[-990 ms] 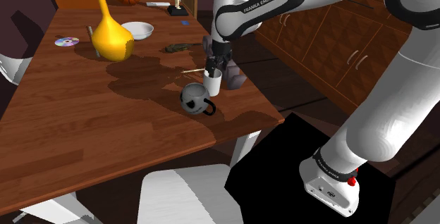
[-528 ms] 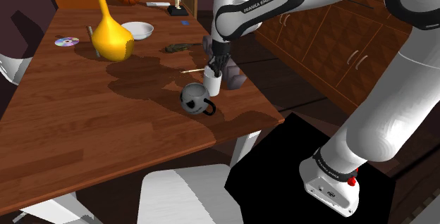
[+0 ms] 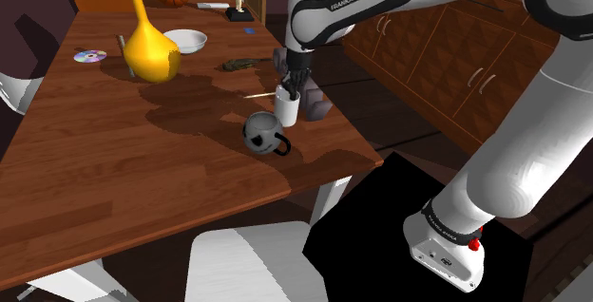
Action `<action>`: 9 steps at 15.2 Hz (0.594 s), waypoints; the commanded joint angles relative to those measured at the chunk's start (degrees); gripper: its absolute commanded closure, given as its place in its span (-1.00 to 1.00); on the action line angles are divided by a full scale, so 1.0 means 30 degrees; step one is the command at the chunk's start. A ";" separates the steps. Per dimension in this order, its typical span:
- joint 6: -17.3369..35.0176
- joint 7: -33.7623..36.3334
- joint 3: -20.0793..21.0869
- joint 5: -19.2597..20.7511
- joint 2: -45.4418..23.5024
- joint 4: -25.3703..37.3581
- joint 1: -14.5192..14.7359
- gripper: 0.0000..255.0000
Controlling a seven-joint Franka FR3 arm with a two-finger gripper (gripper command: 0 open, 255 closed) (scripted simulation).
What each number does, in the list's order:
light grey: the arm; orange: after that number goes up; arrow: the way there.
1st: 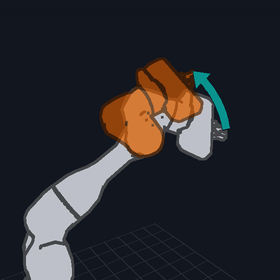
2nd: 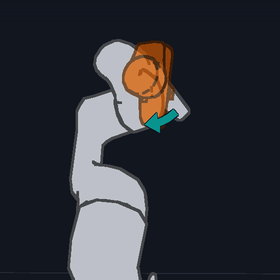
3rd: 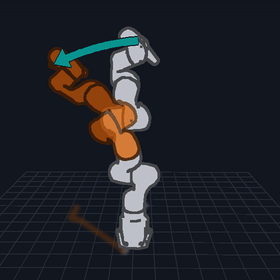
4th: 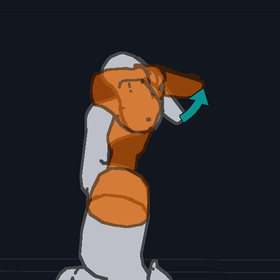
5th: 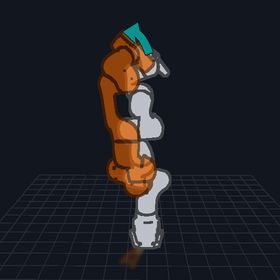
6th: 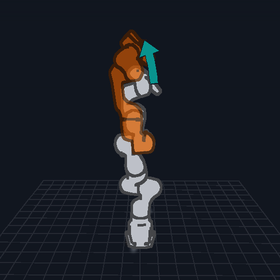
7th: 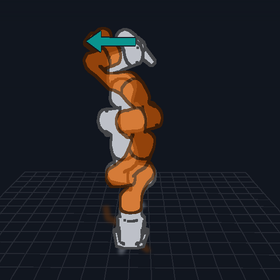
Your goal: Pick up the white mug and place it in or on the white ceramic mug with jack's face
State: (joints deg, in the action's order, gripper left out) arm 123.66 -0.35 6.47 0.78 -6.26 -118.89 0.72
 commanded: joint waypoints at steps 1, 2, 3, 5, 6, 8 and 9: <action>-0.0538 -0.0003 0.0015 -0.0040 0.0254 0.0282 0.0007 1.00; -0.0779 -0.0014 0.0017 -0.0056 0.0366 0.0413 0.0005 1.00; -0.1020 -0.0025 0.0018 -0.0072 0.0474 0.0547 0.0003 1.00; -0.1505 -0.0045 0.0019 -0.0101 0.0678 0.0829 -0.0002 1.00; -0.1748 -0.0055 0.0019 -0.0115 0.0775 0.0976 -0.0004 1.00; -0.2236 -0.0072 0.0020 -0.0140 0.0957 0.1283 -0.0008 1.00; -0.2480 -0.0080 0.0020 -0.0151 0.1042 0.1443 -0.0009 1.00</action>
State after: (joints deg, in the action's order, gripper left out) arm 117.20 -0.53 6.54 0.38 -3.54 -115.14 0.71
